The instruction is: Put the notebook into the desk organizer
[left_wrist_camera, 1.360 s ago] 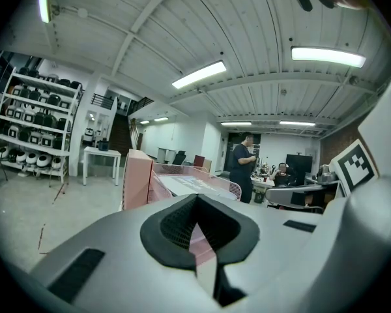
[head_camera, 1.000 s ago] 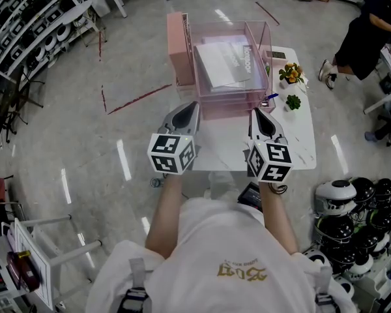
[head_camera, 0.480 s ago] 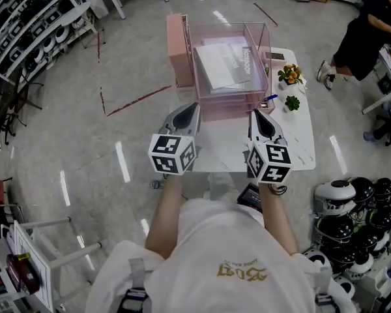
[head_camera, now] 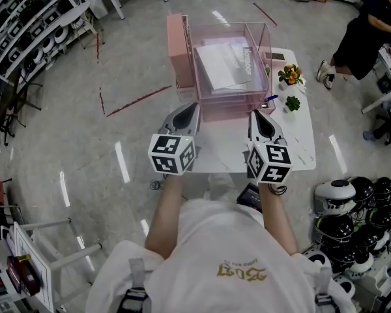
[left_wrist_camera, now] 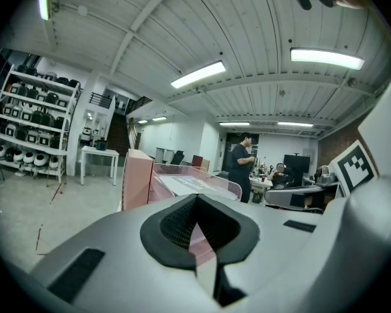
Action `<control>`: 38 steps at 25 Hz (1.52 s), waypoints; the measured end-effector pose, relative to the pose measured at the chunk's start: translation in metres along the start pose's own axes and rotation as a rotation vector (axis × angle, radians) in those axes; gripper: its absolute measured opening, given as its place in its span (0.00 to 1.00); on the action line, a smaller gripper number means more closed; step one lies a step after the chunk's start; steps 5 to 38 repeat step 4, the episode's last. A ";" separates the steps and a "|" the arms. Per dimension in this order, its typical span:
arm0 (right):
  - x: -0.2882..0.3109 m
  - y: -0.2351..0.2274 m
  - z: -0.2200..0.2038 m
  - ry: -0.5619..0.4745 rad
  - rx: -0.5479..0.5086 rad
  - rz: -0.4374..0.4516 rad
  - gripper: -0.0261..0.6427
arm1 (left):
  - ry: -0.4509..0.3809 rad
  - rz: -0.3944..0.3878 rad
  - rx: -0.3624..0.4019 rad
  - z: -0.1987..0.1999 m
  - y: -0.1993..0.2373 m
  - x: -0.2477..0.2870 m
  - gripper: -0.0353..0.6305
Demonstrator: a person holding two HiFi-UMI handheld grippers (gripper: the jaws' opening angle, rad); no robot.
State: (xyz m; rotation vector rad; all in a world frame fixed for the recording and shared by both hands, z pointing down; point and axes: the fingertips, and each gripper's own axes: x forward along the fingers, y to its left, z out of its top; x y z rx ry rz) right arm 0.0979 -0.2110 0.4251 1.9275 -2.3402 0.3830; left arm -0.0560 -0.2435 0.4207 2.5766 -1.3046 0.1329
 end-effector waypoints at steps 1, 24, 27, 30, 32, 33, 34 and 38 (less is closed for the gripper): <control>0.001 0.001 0.000 0.000 0.000 0.000 0.06 | 0.000 0.000 -0.001 0.000 0.001 0.000 0.08; 0.003 0.003 -0.001 0.001 0.001 0.002 0.06 | -0.001 -0.001 -0.002 0.000 0.004 0.001 0.08; 0.003 0.003 -0.001 0.001 0.001 0.002 0.06 | -0.001 -0.001 -0.002 0.000 0.004 0.001 0.08; 0.003 0.003 -0.001 0.001 0.001 0.002 0.06 | -0.001 -0.001 -0.002 0.000 0.004 0.001 0.08; 0.003 0.003 -0.001 0.001 0.001 0.002 0.06 | -0.001 -0.001 -0.002 0.000 0.004 0.001 0.08; 0.003 0.003 -0.001 0.001 0.001 0.002 0.06 | -0.001 -0.001 -0.002 0.000 0.004 0.001 0.08; 0.003 0.003 -0.001 0.001 0.001 0.002 0.06 | -0.001 -0.001 -0.002 0.000 0.004 0.001 0.08; 0.003 0.003 -0.001 0.001 0.001 0.002 0.06 | -0.001 -0.001 -0.002 0.000 0.004 0.001 0.08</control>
